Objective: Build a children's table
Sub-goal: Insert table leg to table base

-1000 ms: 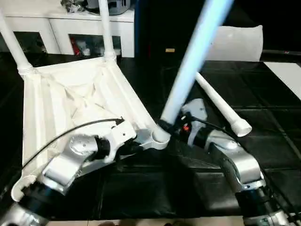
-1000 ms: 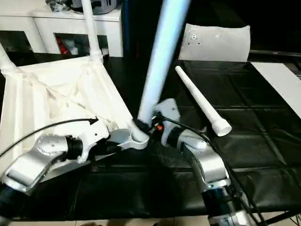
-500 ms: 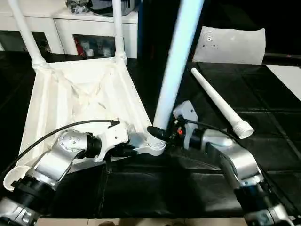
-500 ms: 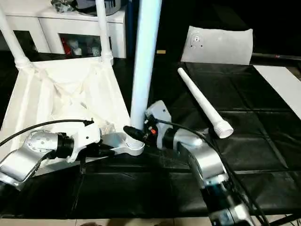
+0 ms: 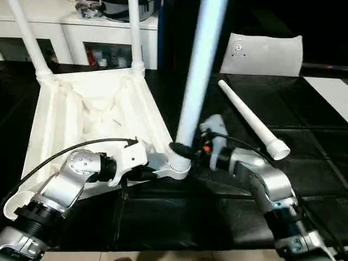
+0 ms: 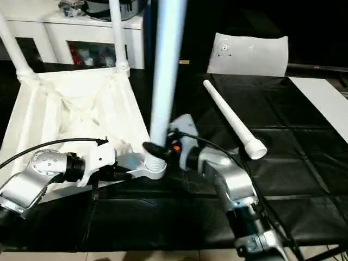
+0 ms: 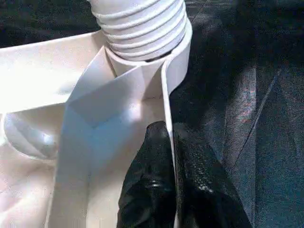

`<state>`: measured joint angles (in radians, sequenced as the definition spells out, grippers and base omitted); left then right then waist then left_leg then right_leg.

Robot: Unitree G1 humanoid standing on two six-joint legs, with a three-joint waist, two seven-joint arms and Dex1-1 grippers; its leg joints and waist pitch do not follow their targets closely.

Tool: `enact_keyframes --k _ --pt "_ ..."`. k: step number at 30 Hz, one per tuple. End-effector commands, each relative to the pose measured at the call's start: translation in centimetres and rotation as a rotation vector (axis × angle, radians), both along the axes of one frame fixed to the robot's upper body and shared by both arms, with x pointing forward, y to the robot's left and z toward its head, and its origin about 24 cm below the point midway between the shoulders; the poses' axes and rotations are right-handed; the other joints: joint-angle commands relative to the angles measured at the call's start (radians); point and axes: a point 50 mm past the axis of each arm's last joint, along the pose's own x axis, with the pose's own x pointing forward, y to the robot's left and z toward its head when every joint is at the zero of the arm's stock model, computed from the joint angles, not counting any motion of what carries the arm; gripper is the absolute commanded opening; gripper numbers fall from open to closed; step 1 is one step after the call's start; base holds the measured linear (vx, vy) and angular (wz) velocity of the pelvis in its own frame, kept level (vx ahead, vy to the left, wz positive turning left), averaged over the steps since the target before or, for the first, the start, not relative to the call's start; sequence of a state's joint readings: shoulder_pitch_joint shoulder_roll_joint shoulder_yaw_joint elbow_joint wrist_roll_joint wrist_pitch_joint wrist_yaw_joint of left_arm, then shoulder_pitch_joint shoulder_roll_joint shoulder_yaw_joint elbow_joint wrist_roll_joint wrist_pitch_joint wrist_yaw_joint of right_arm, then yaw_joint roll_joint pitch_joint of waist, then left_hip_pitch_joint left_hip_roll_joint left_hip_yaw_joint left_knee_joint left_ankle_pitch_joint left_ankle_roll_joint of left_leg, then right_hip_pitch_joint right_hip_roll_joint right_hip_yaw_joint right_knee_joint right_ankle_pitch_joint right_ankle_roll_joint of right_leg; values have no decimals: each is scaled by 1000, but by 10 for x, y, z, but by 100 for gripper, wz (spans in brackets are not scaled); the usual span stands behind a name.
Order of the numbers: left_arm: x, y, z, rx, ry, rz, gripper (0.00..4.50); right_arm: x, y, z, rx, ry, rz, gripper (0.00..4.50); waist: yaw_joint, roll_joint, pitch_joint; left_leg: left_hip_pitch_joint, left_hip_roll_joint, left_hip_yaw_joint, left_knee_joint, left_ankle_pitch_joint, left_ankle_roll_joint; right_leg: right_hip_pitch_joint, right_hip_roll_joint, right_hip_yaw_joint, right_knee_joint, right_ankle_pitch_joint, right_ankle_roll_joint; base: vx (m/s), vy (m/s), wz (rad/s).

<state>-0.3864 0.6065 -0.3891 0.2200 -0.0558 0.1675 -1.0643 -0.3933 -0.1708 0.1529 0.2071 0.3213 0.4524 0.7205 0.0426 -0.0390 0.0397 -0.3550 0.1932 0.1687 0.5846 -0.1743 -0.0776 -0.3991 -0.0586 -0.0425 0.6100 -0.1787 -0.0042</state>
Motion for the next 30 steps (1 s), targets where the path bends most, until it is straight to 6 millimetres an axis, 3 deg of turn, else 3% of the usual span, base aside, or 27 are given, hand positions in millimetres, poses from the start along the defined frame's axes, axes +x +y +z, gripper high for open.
enact_keyframes --k 1,2,3,4,5,9,11,12,15,23,29,30 --pt "-6 -2 -10 42 38 -54 0 -5 -12 -20 -42 86 -57 189 2 22 -41 16 29 -20 -79 -432 -47 13 -69 39 -103 -530 -92 0 0 0" --pt "-6 -2 -10 42 38 -53 0 -5 -13 -21 -38 88 -58 189 2 20 -41 15 29 -19 -80 -429 -46 14 -68 39 -102 -514 -97 0 0 0" --pt "-5 -2 -9 41 35 -49 0 -7 -14 -22 -28 88 -63 189 5 28 -41 16 29 -19 -80 -435 -48 14 -69 39 -102 -511 -101 0 0 0" --pt "-5 -2 -9 39 33 -45 0 -9 -16 -24 -15 91 -67 189 6 23 -42 16 29 -17 -80 -431 -46 15 -68 40 -103 -501 -101 0 0 0" --pt "-4 -1 -8 37 30 -41 0 -13 -18 -27 -3 92 -71 189 9 28 -41 17 29 -18 -80 -435 -47 14 -69 40 -103 -502 -102 0 0 0" --pt "-1 0 -8 40 21 -31 0 -22 -22 -32 23 75 -74 189 16 22 -41 16 28 -16 -81 -429 -39 16 -70 40 -106 -523 -92 0 0 0" --pt "2 1 -7 45 14 -22 0 -27 -25 -34 19 26 -75 189 18 35 -42 19 29 -16 -82 -435 -42 13 -70 40 -108 -515 -93 0 0 0" --pt "3 1 -7 46 13 -22 0 -28 -25 -34 17 24 -74 189 19 31 -42 17 28 -17 -83 -436 -39 16 -68 39 -108 -517 -92 0 0 0" --pt "4 1 -7 55 9 -28 0 -31 -28 -35 -25 -20 -51 189 20 31 -42 13 27 -17 -83 -420 -32 19 -69 40 -109 -526 -89 0 0 0" --pt "5 0 -5 76 8 -76 0 -32 -19 -36 -182 -96 129 189 16 26 -39 16 27 -19 -82 -444 -29 12 -70 37 -116 -603 -66 0 0 0" --pt "4 -1 -5 100 13 -143 0 -34 -12 -44 -231 -78 269 189 15 24 -42 13 30 -18 -85 -429 -25 16 -70 41 -108 -530 -88 0 0 0" --pt "4 -2 -4 104 14 -159 0 -34 -11 -44 -235 -74 289 189 15 19 -43 12 31 -17 -85 -426 -23 17 -70 41 -107 -520 -92 0 0 0"
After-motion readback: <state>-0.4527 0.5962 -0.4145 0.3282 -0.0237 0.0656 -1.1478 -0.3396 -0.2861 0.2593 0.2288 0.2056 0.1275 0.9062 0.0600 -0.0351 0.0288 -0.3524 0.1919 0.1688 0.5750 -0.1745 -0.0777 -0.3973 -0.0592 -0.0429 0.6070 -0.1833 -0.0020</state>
